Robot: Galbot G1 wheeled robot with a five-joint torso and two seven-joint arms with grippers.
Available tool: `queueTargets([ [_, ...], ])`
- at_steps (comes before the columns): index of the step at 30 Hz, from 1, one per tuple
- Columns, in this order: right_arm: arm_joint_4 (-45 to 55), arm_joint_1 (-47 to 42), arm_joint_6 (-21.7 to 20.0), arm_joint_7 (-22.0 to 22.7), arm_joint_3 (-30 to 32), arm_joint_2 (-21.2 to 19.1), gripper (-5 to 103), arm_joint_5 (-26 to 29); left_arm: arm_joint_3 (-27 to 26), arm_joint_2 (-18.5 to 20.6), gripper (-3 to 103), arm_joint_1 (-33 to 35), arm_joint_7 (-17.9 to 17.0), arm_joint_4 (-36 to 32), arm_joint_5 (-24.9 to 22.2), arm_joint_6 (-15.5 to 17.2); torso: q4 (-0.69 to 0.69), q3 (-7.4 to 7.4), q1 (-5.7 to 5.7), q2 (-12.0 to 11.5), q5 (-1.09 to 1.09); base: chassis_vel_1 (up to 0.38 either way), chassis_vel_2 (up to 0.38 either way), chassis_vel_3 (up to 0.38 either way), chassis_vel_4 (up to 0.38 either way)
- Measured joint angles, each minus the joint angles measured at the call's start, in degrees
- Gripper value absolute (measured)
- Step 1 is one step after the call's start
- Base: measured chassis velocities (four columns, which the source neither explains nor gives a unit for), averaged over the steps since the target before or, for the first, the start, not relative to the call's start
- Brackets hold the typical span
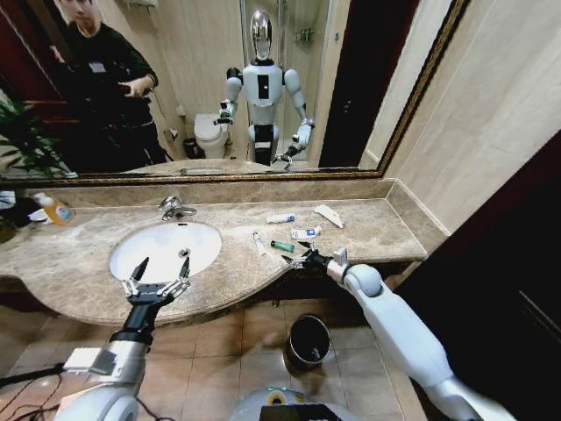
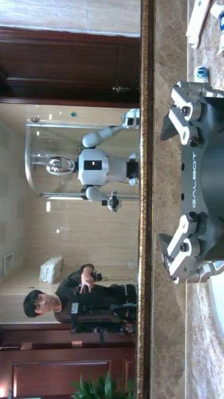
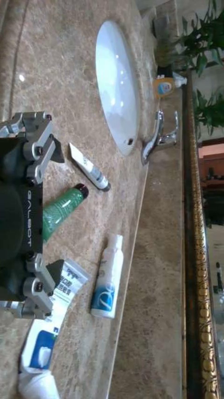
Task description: Pick up the trash from the sink and place it in the trash bin.
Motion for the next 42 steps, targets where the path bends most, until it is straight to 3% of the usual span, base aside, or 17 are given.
queueTargets([
  [16,-2.8,5.1,0.1,2.1,-5.3,-0.4,101,-0.2,0.0,0.0,100,0.0,0.0,0.0,0.0,0.0,0.0,0.0,-0.01,0.0,0.0,0.0,0.0,0.0,0.0],
  [20,-3.8,5.7,0.1,2.8,-5.9,0.1,92,-0.2,0.0,0.0,100,0.0,0.0,0.0,0.0,0.0,0.0,0.0,0.0,0.0,0.0,0.0,0.0,0.0,0.0],
  [22,-4.0,5.8,0.1,3.0,-6.0,0.2,92,-0.3,0.0,0.0,100,0.0,0.0,0.0,0.0,0.0,0.0,0.0,0.0,0.0,0.0,0.0,0.0,0.0,0.0],
  [28,-4.7,5.6,0.3,3.0,-6.2,0.6,65,-0.9,0.0,0.0,100,0.0,0.0,0.0,0.0,0.0,0.0,0.0,-0.01,0.0,0.0,0.0,0.0,0.0,0.0],
  [34,-4.7,5.5,0.3,3.0,-6.3,0.7,52,-1.1,0.0,0.0,100,0.0,0.0,0.0,0.0,0.0,0.0,0.0,-0.01,0.0,0.0,0.0,0.0,0.0,0.0],
  [35,-4.7,5.5,0.3,3.0,-6.4,0.7,46,-1.1,0.0,0.0,100,0.0,0.0,0.0,0.0,0.0,0.0,0.0,-0.01,0.0,0.0,0.0,0.0,0.0,0.0],
  [37,-4.7,5.4,0.3,3.0,-6.4,0.7,46,-1.2,0.0,0.0,100,0.0,0.0,0.0,0.0,0.0,0.0,0.0,-0.01,0.0,0.0,0.0,0.0,0.0,0.0],
  [41,-4.7,5.2,0.5,2.9,-6.6,0.8,27,-1.7,0.0,0.0,100,0.0,0.0,0.0,0.0,0.0,0.0,0.0,0.0,0.0,0.0,0.0,0.0,0.0,0.0],
  [42,-4.7,5.2,0.5,2.9,-6.6,0.8,27,-1.7,0.0,0.0,100,0.0,0.0,0.0,0.0,0.0,0.0,0.0,0.0,0.0,0.0,0.0,0.0,0.0,0.0],
])
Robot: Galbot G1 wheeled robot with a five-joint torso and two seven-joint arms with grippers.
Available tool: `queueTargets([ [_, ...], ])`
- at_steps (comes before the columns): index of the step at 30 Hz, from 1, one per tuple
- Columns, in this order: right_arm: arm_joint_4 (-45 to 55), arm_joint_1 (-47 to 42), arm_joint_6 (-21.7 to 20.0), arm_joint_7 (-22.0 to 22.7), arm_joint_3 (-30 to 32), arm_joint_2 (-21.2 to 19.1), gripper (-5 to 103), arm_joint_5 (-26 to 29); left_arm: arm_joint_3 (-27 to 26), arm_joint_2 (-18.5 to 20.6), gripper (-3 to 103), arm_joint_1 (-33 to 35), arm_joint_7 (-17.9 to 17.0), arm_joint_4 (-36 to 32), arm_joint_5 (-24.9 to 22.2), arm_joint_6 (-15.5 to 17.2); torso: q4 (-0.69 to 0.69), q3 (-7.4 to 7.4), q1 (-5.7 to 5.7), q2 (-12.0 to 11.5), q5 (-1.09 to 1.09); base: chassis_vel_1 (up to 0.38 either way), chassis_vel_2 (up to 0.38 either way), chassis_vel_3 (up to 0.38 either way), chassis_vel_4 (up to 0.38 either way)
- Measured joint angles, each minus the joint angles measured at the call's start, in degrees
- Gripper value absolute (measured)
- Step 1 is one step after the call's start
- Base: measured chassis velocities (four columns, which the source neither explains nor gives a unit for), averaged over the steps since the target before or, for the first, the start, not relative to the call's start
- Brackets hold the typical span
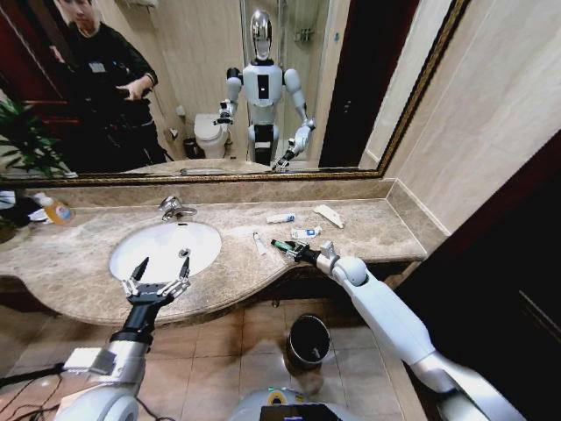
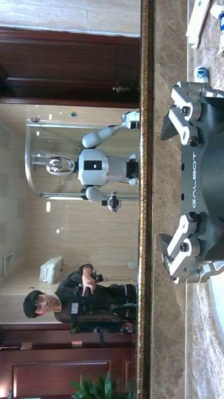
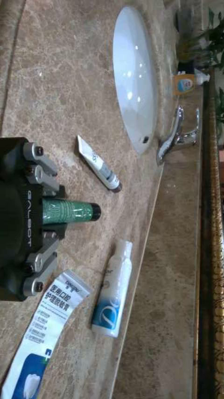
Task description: Pick up the trash from the sink and place it in the trash bin.
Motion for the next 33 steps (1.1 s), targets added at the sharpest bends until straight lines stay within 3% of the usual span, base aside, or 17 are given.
queueTargets([
  [6,0.0,0.1,0.4,1.1,-0.2,0.7,11,0.0,0.0,0.0,100,0.0,0.0,0.0,0.0,0.0,0.0,0.0,0.0,0.0,0.0,0.0,0.0,0.0,0.0],
  [23,6.6,-2.4,-0.1,5.2,1.9,-0.5,10,4.1,0.0,0.0,100,0.0,0.0,0.0,0.0,0.0,0.01,0.0,0.0,0.0,0.01,0.0,0.0,0.0,0.0],
  [33,18.7,-14.3,-0.4,4.9,10.5,-6.8,10,8.0,0.0,0.0,100,0.0,0.0,0.0,0.0,0.0,0.0,0.0,0.0,0.0,0.01,0.0,0.0,0.0,0.0],
])
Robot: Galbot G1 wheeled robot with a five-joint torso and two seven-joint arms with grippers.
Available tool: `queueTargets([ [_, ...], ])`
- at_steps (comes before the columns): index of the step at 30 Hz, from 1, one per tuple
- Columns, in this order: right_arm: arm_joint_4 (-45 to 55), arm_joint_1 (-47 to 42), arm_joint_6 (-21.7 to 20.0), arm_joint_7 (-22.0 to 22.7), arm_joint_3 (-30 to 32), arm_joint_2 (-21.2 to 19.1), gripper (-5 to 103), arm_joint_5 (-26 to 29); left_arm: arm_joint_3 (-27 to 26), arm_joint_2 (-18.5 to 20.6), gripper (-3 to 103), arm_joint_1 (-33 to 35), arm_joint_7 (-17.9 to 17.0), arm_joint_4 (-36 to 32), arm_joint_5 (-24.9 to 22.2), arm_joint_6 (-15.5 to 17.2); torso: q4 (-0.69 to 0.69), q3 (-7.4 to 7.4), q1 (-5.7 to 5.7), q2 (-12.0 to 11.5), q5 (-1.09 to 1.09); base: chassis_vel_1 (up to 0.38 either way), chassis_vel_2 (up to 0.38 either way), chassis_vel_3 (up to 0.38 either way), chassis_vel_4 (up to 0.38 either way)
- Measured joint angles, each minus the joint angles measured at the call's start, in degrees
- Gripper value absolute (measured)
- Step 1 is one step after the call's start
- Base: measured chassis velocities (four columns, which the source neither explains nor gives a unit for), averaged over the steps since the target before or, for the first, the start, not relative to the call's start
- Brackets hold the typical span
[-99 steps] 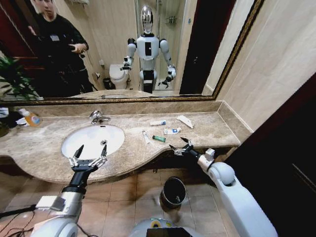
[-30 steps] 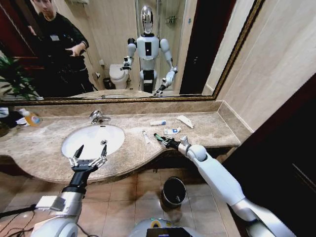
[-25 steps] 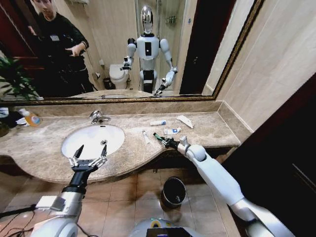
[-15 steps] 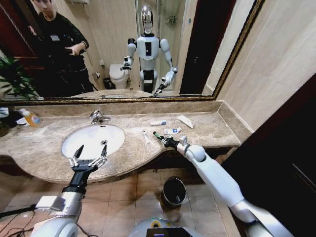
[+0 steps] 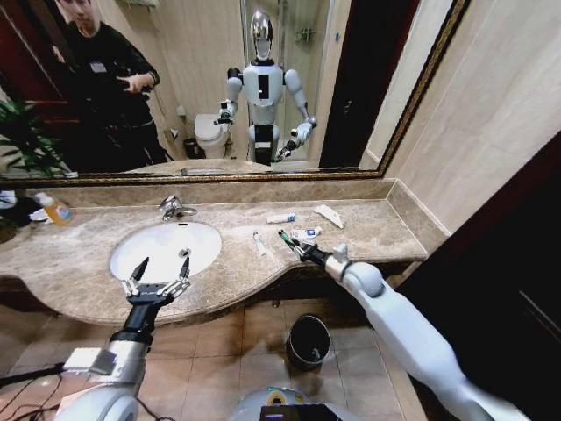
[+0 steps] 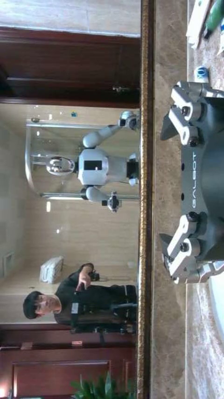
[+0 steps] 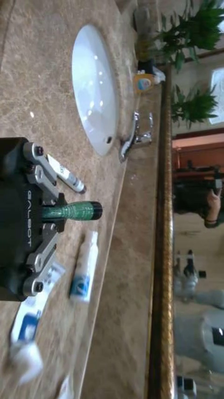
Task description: Pick up the trash from the sink and place it in the trash bin.
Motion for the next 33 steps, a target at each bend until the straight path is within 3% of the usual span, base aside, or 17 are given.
queueTargets([
  [6,6.8,-8.7,1.4,0.7,7.4,-2.3,10,1.0,0.0,0.0,100,0.0,0.0,0.0,0.0,0.0,0.0,0.0,0.0,0.0,0.0,0.0,0.0,0.0,0.0],
  [14,11.2,-17.0,2.4,2.7,10.9,-2.3,10,0.8,0.0,0.0,100,0.0,0.0,0.0,0.0,0.0,0.0,0.0,0.0,0.0,0.0,0.0,0.0,0.0,0.0],
  [25,9.8,-29.2,6.1,0.4,15.0,5.2,10,-9.0,0.0,0.0,100,0.0,0.0,0.0,0.0,0.0,0.0,0.0,0.0,0.0,0.0,0.0,0.0,0.0,0.0],
  [33,-4.7,-28.9,13.1,-1.0,13.2,12.1,10,-19.2,0.0,0.0,100,0.0,0.0,0.0,0.0,0.0,0.0,0.0,0.0,0.0,0.0,0.0,0.0,0.0,0.0],
])
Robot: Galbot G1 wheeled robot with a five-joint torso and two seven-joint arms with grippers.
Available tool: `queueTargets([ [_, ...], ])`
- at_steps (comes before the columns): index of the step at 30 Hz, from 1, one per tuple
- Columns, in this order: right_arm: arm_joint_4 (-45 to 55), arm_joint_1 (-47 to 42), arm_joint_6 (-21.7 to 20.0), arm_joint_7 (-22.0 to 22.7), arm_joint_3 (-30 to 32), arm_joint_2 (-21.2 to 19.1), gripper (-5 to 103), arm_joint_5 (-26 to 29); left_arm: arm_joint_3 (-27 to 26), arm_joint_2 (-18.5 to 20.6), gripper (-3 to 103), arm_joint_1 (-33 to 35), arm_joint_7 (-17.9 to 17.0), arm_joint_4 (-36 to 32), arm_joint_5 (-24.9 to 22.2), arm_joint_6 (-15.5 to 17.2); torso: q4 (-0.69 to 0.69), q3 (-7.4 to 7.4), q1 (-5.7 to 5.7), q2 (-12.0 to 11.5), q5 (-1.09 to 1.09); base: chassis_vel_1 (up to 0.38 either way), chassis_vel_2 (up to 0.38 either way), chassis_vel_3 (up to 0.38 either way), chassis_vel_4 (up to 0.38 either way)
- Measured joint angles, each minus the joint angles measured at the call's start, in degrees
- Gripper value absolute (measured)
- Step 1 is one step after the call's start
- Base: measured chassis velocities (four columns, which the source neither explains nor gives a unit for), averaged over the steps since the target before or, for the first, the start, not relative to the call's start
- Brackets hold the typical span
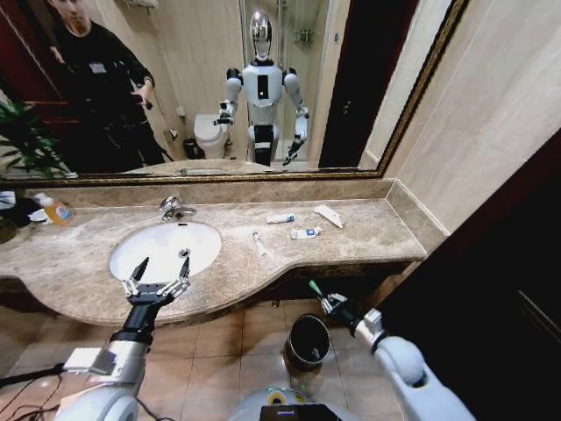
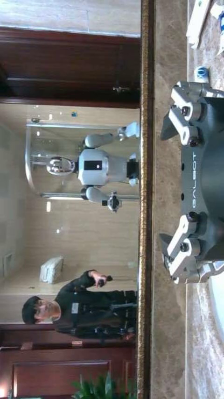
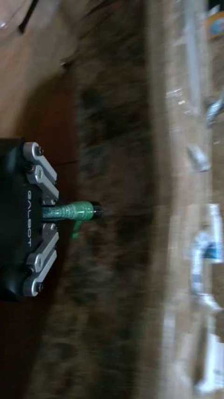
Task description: Pick up the trash from the sink and place it in the trash bin.
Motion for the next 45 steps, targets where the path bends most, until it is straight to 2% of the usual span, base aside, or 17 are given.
queueTargets([
  [5,-6.1,1.0,1.4,0.2,-0.5,2.6,10,-2.8,0.0,0.0,100,0.0,0.0,0.0,0.0,0.0,0.0,0.0,0.0,0.0,-0.01,0.0,0.0,0.0,0.0],
  [9,-13.6,3.6,3.4,1.4,-0.8,6.1,10,-6.1,0.0,0.0,100,0.0,0.0,0.0,0.0,0.0,0.0,0.0,0.0,0.0,0.0,0.0,0.0,0.0,0.0],
  [16,-20.3,5.9,4.3,3.1,-0.8,9.0,10,-8.4,0.0,0.0,100,0.0,0.0,0.0,0.0,0.0,0.0,0.0,0.0,0.0,0.0,0.0,0.0,0.0,0.0],
  [19,-25.2,7.5,6.2,4.4,-0.6,11.0,10,-11.2,0.0,0.0,100,0.0,0.0,0.0,0.0,0.0,0.0,0.0,0.0,0.0,0.0,0.0,0.0,0.0,0.0],
  [24,-28.0,8.5,7.0,5.3,-0.2,12.1,8,-12.2,0.0,0.0,100,0.0,0.0,0.0,0.0,0.0,0.0,0.0,0.0,0.0,0.0,0.0,0.0,0.0,0.0],
  [27,-29.8,8.9,7.0,5.8,0.0,12.4,23,-12.6,0.0,0.0,100,0.0,0.0,0.0,0.0,0.0,0.0,0.0,0.0,0.0,-0.01,0.0,0.0,0.0,0.0],
  [28,-29.8,8.9,7.0,5.8,0.0,12.4,23,-12.6,0.0,0.0,100,0.0,0.0,0.0,0.0,0.0,0.0,0.0,0.0,0.0,-0.01,0.0,0.0,0.0,0.0],
  [30,-30.5,8.8,7.4,6.2,0.0,12.6,34,-12.6,0.0,0.0,100,0.0,0.0,0.0,0.0,0.0,0.0,0.0,0.0,0.0,-0.01,0.0,0.0,0.0,0.0],
  [31,-30.7,8.7,7.7,6.3,0.0,12.6,34,-12.6,0.0,0.0,100,0.0,0.0,0.0,0.0,0.0,0.0,0.0,0.0,0.0,0.0,0.0,0.0,0.0,0.0],
  [34,-31.1,8.5,8.9,6.8,-0.3,12.8,50,-12.7,0.0,0.0,100,0.0,0.0,0.0,0.0,0.0,0.0,0.0,0.0,0.0,0.0,0.0,0.0,0.0,0.0],
  [36,-31.1,8.4,9.0,6.8,-0.3,12.9,50,-12.8,0.0,0.0,100,0.0,0.0,0.0,0.0,0.0,0.0,0.0,0.0,0.0,0.0,0.0,0.0,0.0,0.0],
  [37,-31.0,8.2,9.0,6.9,-0.3,13.1,61,-12.9,0.0,0.0,100,0.0,0.0,0.0,0.0,0.0,0.0,0.0,0.0,0.0,0.0,0.0,0.0,0.0,0.0],
  [40,-30.6,8.0,9.0,6.9,-0.4,13.3,66,-13.0,0.0,0.0,100,0.0,0.0,0.0,0.0,0.0,0.0,0.0,0.0,0.0,0.0,0.0,0.0,0.0,0.0],
  [43,-29.7,7.7,9.0,6.8,-0.6,13.2,83,-13.1,0.0,0.0,100,0.0,0.0,0.0,0.0,0.0,0.0,0.0,0.0,0.0,0.0,0.0,0.0,0.0,0.0],
  [44,-29.7,7.7,9.0,6.8,-0.6,13.2,83,-13.1,0.0,0.0,100,0.0,0.0,0.0,0.0,0.0,0.0,0.0,0.0,0.0,0.0,0.0,0.0,0.0,0.0],
  [45,-29.4,7.6,8.9,6.7,-0.6,13.1,88,-13.1,0.0,0.0,100,0.0,0.0,0.0,0.0,0.0,0.0,0.0,0.0,0.0,0.0,0.0,0.0,0.0,0.0],
])
